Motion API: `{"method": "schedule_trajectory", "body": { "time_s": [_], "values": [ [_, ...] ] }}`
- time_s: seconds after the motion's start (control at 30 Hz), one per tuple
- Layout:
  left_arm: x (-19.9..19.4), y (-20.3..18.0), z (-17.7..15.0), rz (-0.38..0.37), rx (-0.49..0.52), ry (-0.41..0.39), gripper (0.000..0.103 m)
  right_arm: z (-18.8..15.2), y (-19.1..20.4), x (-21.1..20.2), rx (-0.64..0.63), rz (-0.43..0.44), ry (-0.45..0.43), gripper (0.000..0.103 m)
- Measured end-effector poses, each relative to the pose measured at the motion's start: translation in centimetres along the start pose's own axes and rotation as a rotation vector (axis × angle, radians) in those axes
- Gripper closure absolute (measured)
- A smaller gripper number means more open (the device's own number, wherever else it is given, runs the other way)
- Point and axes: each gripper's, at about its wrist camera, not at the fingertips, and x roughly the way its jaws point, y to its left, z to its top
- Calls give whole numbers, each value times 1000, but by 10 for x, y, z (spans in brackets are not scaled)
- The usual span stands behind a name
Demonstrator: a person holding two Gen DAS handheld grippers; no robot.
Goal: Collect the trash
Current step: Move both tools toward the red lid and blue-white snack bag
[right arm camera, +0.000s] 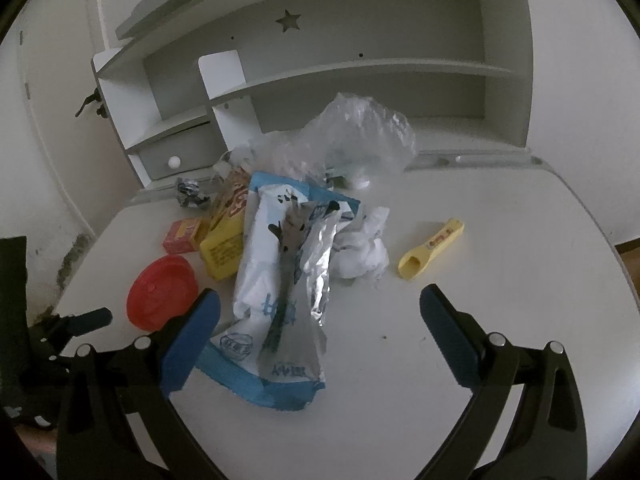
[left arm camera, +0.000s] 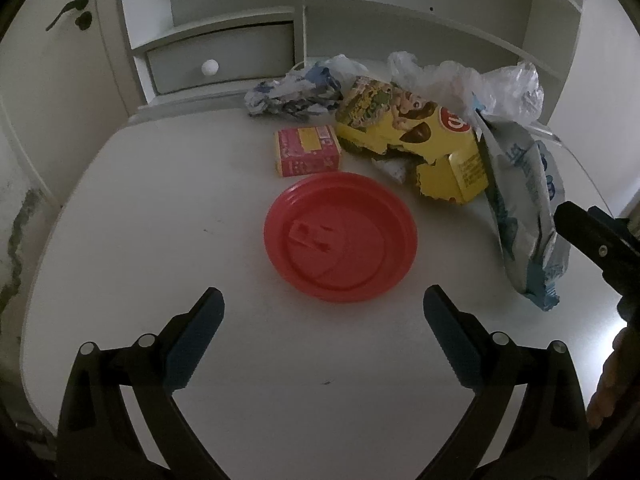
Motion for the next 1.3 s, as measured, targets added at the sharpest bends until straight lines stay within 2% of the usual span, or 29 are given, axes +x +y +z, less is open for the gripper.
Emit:
{"method": "schedule_trajectory", "body": {
  "time_s": [0.33,0.57,1.3],
  "values": [
    [6,3,4,24,5,8,6,0,4,4,-11,-3,2,7],
    [9,2,5,34,9,14,6,-1,2,8,25,28,24,7],
    [17,-2,7,32,9,19,6,-2,8,11,26,55,28,9]
  ]
}}
